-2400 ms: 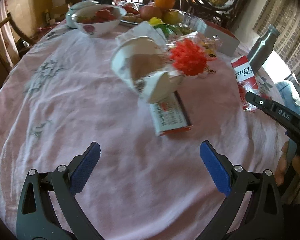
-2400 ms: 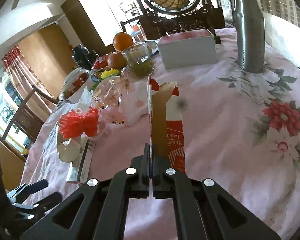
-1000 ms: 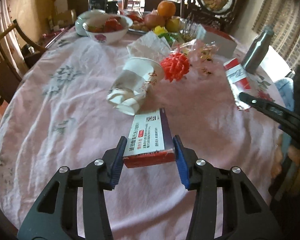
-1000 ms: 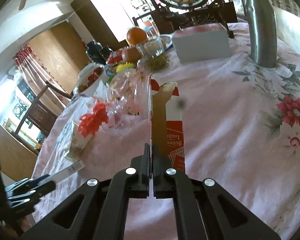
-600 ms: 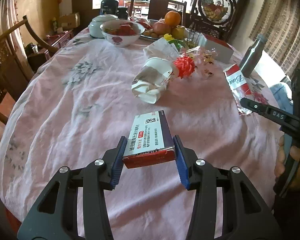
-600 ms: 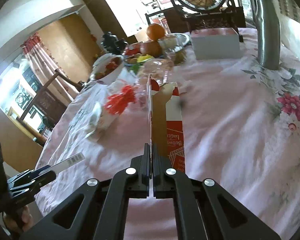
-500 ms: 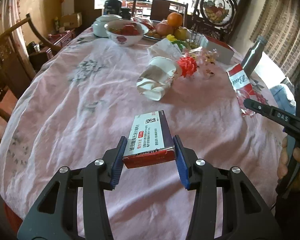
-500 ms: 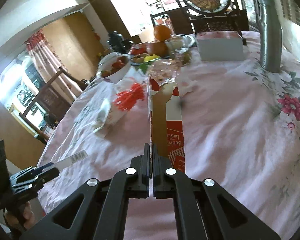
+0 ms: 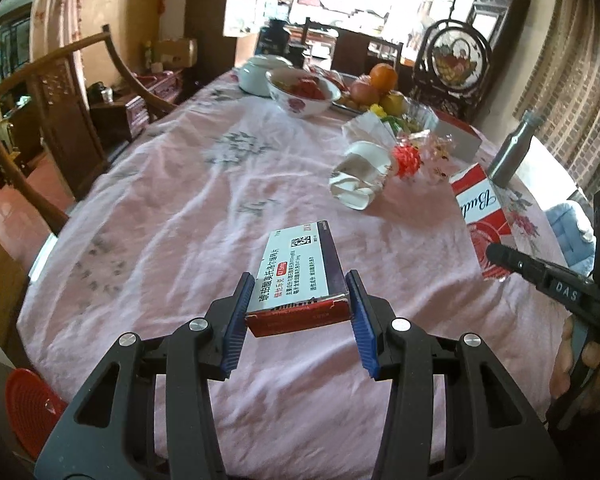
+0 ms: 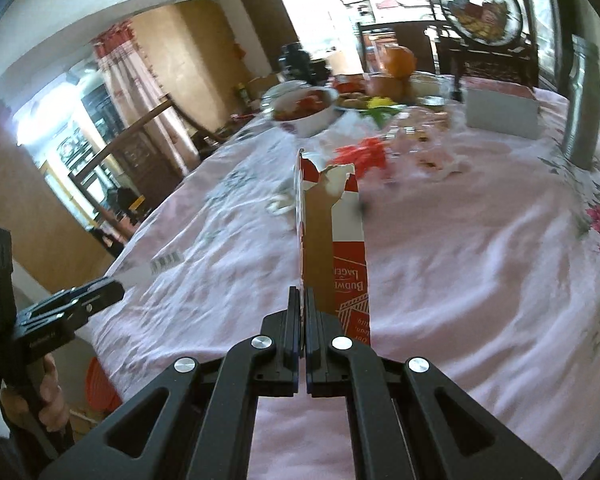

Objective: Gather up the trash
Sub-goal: 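Carry the carton and medicine box with both tools to the red wastebasket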

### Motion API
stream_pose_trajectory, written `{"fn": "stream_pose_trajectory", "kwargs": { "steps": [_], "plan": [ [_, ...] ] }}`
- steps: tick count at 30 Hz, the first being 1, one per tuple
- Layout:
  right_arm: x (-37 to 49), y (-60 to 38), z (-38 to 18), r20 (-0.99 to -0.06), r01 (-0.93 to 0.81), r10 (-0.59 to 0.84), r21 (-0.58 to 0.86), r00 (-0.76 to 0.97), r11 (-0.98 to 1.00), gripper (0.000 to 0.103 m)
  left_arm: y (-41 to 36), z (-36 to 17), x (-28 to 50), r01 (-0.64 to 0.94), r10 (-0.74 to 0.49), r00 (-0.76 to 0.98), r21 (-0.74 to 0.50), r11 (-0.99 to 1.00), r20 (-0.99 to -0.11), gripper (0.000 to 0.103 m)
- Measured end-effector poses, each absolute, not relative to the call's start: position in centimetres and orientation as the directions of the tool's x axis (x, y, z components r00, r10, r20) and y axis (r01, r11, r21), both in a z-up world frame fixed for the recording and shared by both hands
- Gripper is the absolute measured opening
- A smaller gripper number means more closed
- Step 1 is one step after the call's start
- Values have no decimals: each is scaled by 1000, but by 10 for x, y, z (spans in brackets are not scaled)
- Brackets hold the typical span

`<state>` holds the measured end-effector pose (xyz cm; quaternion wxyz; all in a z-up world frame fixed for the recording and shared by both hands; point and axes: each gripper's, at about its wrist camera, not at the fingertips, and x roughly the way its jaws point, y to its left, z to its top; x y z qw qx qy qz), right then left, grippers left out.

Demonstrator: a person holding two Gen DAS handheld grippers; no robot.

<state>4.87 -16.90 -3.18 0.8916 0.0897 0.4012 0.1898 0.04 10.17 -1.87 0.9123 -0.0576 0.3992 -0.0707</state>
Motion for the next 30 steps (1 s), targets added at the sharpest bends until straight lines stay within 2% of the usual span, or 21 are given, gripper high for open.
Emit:
{"fn": "stream_pose_trajectory", "kwargs": {
  "steps": [10, 23, 30],
  "plan": [
    [21, -69, -24, -686, -444, 497, 275, 531, 853, 3, 174, -18, -51, -44, -102, 712, -190, 981, -695, 46],
    [-5, 76, -23, -711, -668, 602, 250, 364, 700, 3, 292, -28, -125, -321, 109, 724, -193, 927, -681, 46],
    [-33, 147, -24, -726, -768, 635, 240, 265, 594, 3, 330, -31, -157, -446, 216, 708, -189, 875, -672, 46]
  ]
}}
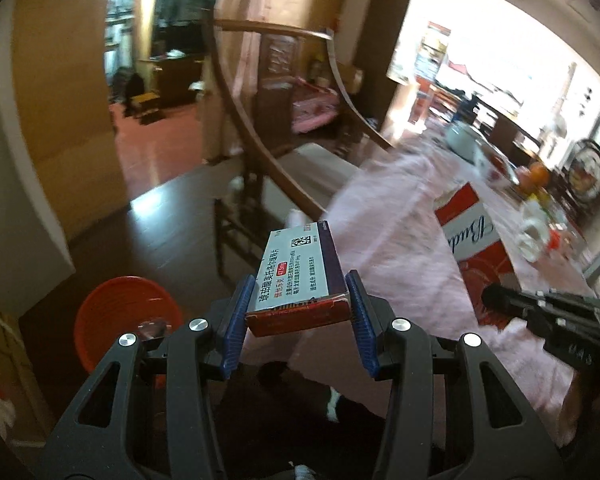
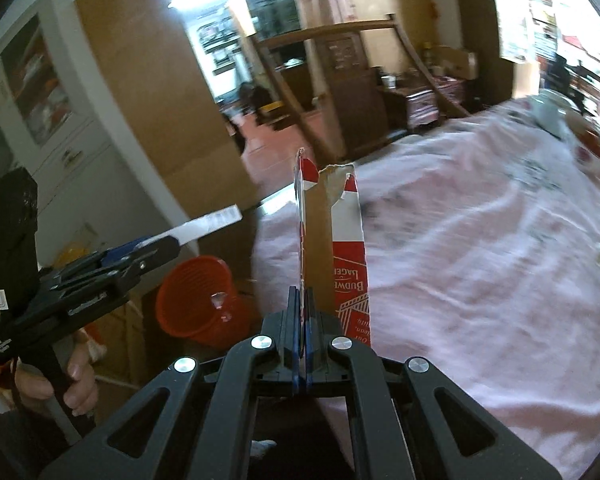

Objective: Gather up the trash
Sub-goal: 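Carry the carton and medicine box with both tools to the red wastebasket, then open both tools to drop the carton and box into the wastebasket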

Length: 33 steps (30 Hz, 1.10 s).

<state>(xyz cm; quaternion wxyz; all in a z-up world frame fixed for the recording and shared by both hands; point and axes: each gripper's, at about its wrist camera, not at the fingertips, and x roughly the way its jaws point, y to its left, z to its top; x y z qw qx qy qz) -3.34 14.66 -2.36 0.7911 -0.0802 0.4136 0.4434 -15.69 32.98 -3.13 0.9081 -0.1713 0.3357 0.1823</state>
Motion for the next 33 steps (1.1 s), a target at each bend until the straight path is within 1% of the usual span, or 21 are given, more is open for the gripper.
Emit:
{"fn": "stream_pose_trajectory", "kwargs": {
  "steps": [2, 8, 15, 21, 27, 33],
  "plan": [
    [-40, 163, -24, -728, -787, 642, 240, 241, 568, 3, 338, -30, -166, -480, 252, 704, -183, 858, -664, 46],
    [-59, 211, -27, -739, -842, 656, 247, 157, 480, 3, 363, -36, -180, -558, 309, 670, -183, 810, -674, 46],
    [-73, 277, -43, -769, -887, 635, 245, 68, 391, 3, 407, -62, -195, -651, 349, 598, -184, 736, -721, 46],
    [-78, 336, -73, -809, -904, 588, 265, -18, 336, 3, 456, -102, -206, -746, 378, 501, -167, 644, -779, 46],
    [-90, 403, -116, -848, -913, 514, 303, -127, 274, 3, 501, -153, -218, -807, 363, 405, -142, 573, -839, 46],
    [-96, 436, -161, -873, -909, 449, 331, -192, 255, 3, 529, -204, -229, -856, 338, 298, -93, 509, -893, 46]
  ]
}}
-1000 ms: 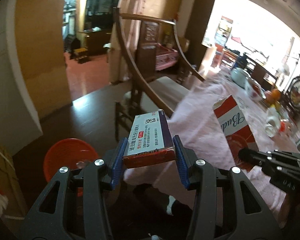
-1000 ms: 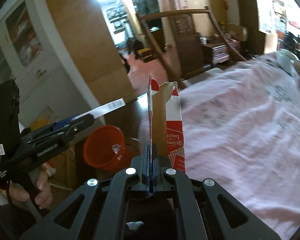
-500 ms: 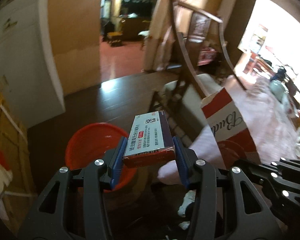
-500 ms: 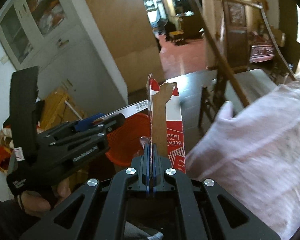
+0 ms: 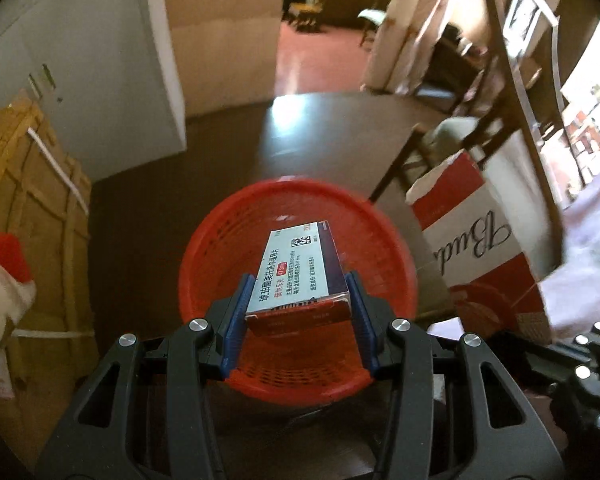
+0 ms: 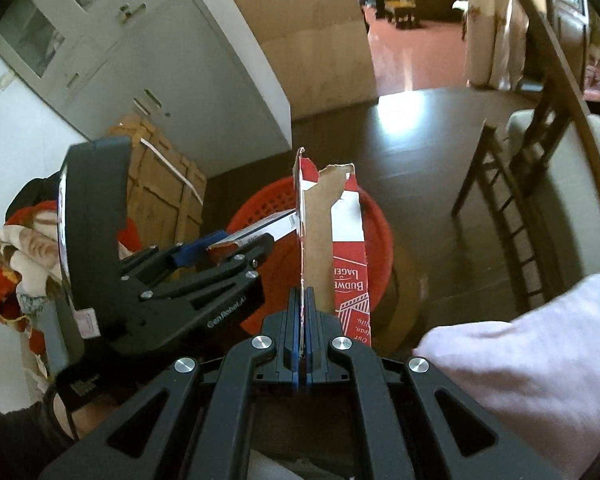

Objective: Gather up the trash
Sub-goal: 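Open both tools to drop the carton and box into the wastebasket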

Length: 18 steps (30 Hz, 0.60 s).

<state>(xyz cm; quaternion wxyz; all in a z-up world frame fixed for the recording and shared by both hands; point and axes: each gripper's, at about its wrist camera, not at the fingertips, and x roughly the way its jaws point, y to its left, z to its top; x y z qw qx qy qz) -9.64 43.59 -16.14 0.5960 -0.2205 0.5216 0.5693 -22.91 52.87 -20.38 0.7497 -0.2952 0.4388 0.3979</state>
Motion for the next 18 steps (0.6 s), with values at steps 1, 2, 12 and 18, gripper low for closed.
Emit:
{"fn": "stream_pose_trajectory", "kwargs": {
  "steps": [1, 2, 12, 18],
  "plan": [
    [-96, 442, -170, -875, -904, 437, 342, -207, 256, 3, 531, -210, -229, -860, 336, 283, -83, 503, -898, 46],
    [-97, 448, -177, -878, -902, 426, 349, -220, 254, 3, 533, -216, -230, -864, 336, 268, -70, 498, -903, 46],
    [-96, 474, -228, -897, -896, 355, 363, -262, 257, 4, 550, -238, -230, -884, 347, 210, -26, 467, -914, 48],
    [-99, 476, -237, -896, -893, 351, 371, -272, 254, 19, 555, -236, -230, -902, 354, 167, 3, 432, -920, 62]
  ]
}}
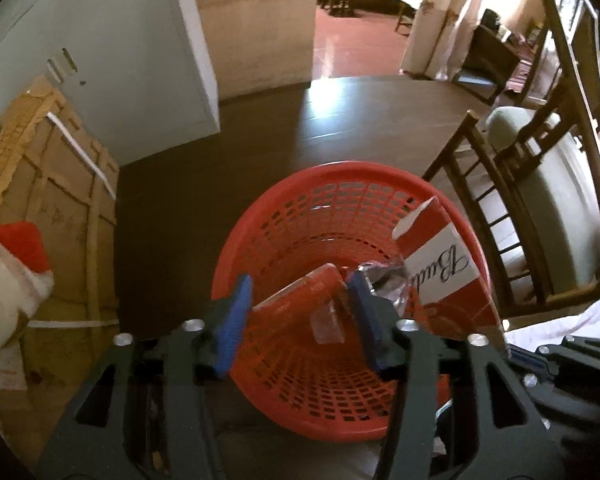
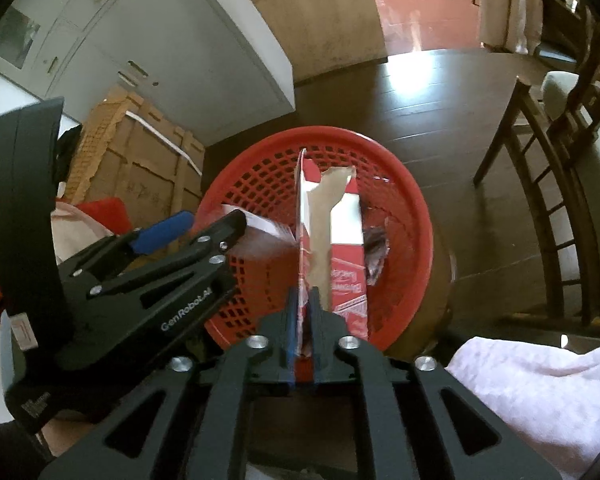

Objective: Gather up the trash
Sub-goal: 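Open both tools to drop the carton and box into the wastebasket, then swing both open tools back over the table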

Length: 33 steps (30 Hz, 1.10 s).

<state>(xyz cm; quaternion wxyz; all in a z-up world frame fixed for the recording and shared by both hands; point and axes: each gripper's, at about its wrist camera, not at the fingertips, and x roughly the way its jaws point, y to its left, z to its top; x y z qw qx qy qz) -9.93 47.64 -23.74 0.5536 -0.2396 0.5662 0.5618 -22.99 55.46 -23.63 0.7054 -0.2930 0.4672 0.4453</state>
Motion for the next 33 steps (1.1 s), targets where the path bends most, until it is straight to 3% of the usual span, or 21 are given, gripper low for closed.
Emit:
{"fn": "stream_pose_trajectory", "kwargs": {
  "steps": [1, 3, 8, 13, 19, 24, 29, 33],
  "plan": [
    [-98, 477, -238, -897, -894, 356, 364, -262, 259, 21, 557, -236, -232, -905, 360, 163, 6, 425, -919, 63],
    [-95, 474, -237, -892, -888, 370, 371, -259, 272, 35, 556, -232, -235, -908, 380, 152, 23, 418, -913, 66],
    [-90, 464, -230, -881, -871, 391, 395, -268, 292, 36, 553, -219, -235, -908, 394, 163, 19, 418, -905, 68],
    [-85, 437, -198, -858, -871, 461, 391, -227, 298, 46, 547, -195, -237, -912, 421, 203, -14, 410, -884, 74],
    [-79, 383, -127, -801, -893, 591, 332, -98, 303, 51, 522, -154, -224, -877, 438, 290, -53, 478, -851, 75],
    [-61, 306, -70, -728, -877, 685, 314, 24, 364, 63, 482, -119, -202, -817, 444, 382, -71, 573, -810, 81],
    [-30, 217, -36, -689, -812, 699, 289, 192, 508, 78, 431, -86, -165, -717, 426, 458, -41, 696, -780, 86],
    [-7, 141, -23, -687, -727, 645, 248, 333, 640, 83, 378, -59, -129, -601, 380, 552, -38, 798, -742, 87]
  ]
}}
